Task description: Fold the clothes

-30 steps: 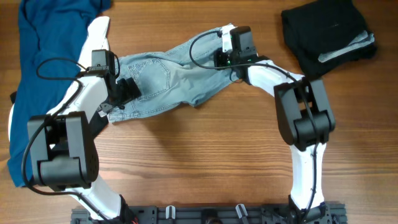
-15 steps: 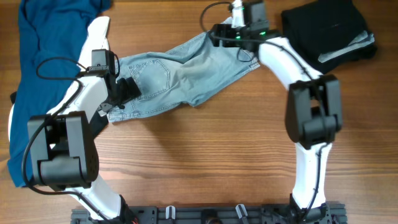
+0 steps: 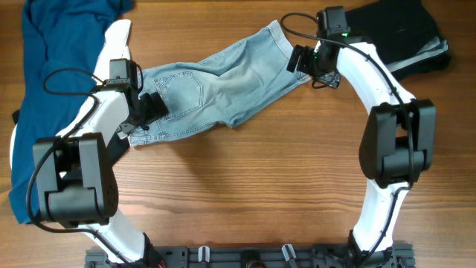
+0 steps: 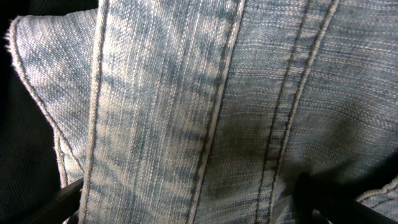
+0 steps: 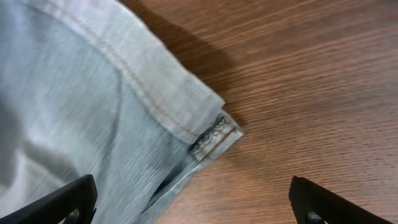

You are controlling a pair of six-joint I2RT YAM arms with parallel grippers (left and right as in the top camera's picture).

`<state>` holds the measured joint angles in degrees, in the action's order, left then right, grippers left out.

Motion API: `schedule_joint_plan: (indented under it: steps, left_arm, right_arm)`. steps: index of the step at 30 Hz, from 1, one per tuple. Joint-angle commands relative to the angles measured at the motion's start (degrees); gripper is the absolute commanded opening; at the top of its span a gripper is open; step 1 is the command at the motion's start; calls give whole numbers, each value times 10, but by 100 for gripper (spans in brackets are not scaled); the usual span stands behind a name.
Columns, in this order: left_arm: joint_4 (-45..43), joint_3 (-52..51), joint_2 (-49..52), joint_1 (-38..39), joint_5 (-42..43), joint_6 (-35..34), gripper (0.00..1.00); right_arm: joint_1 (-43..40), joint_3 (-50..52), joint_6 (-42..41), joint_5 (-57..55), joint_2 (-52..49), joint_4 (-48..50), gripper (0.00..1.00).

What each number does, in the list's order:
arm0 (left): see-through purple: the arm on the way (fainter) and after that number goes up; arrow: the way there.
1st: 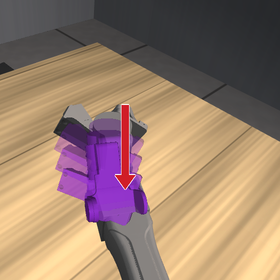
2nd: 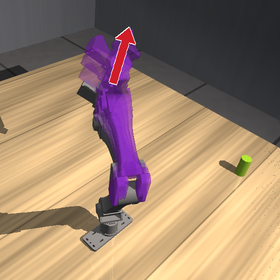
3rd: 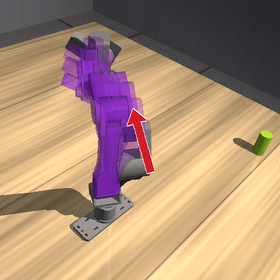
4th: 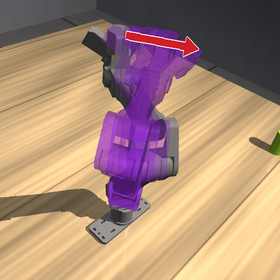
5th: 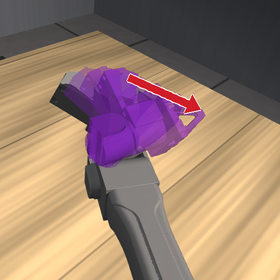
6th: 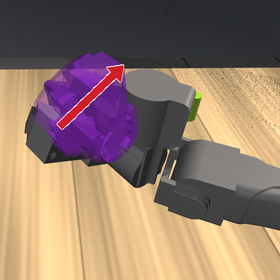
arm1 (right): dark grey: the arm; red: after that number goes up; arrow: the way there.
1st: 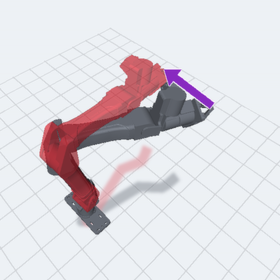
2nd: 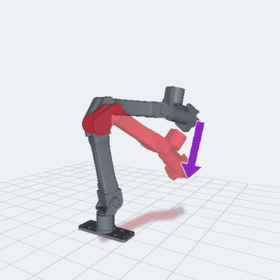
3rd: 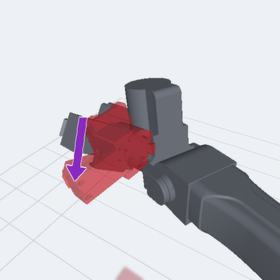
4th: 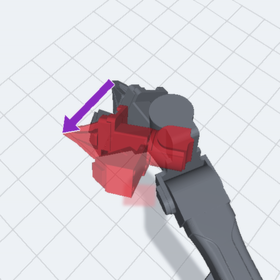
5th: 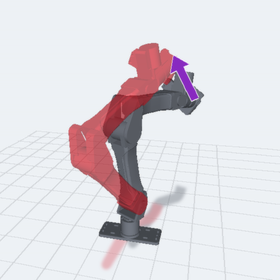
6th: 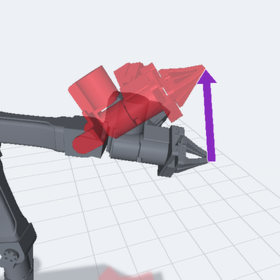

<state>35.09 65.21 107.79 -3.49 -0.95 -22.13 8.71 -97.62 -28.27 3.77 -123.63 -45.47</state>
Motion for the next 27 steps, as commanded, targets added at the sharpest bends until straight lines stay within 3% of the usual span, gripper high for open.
schedule_joint_plan:
  steps: [1,4,6,10,21,26,27]
  left_arm:
    - [1,-5,26,0,16,7,100]
    - [7,-5,26,0,16,7,100]
    - [7,-5,26,0,16,7,100]
    - [15,-5,26,0,16,7,100]
    - [44,-3,24,0,33,7,100]
    - [62,59,24,3,97,55,100]
    - [81,88,24,8,97,56,100]
  right_arm:
    - [25,7,-45,-54,-40,24,92]
    - [46,7,-49,-84,-61,47,79]
    - [46,7,-49,-87,-68,49,63]
    - [34,7,-33,-120,-75,42,4]
    - [-86,7,-44,-98,-56,-148,4]
    - [-86,7,7,-66,50,-165,4]
    - [-86,7,38,-50,81,-170,11]
